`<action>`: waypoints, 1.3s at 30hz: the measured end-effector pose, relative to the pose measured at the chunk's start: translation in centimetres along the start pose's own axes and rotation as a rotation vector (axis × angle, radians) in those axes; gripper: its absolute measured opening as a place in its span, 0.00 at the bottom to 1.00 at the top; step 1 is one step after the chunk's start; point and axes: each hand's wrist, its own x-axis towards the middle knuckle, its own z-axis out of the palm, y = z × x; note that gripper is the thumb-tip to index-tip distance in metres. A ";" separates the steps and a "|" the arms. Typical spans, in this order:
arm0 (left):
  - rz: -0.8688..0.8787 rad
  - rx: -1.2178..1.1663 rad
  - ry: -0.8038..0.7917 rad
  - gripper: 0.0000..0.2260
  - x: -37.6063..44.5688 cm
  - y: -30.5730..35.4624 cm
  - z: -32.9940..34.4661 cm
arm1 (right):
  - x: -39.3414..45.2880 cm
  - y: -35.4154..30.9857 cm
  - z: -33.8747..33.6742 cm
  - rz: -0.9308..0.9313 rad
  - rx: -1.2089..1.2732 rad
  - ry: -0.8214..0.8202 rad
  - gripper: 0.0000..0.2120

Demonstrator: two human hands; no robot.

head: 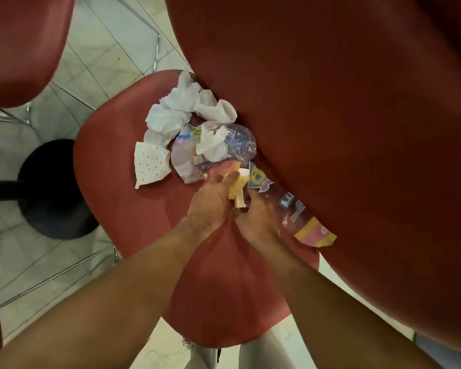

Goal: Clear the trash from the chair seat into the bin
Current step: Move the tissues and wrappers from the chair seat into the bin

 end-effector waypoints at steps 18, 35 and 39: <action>-0.343 -0.270 0.578 0.08 -15.4 -7.1 -6.1 | -12.5 -3.3 0.8 -0.182 0.061 0.054 0.07; -0.793 -0.545 0.700 0.10 -42.0 -20.4 -4.0 | -29.3 -13.1 11.5 -0.484 -0.069 -0.036 0.07; -0.868 -0.576 0.699 0.10 -47.6 -23.6 -0.7 | -32.4 -14.4 15.5 -0.570 -0.130 -0.107 0.10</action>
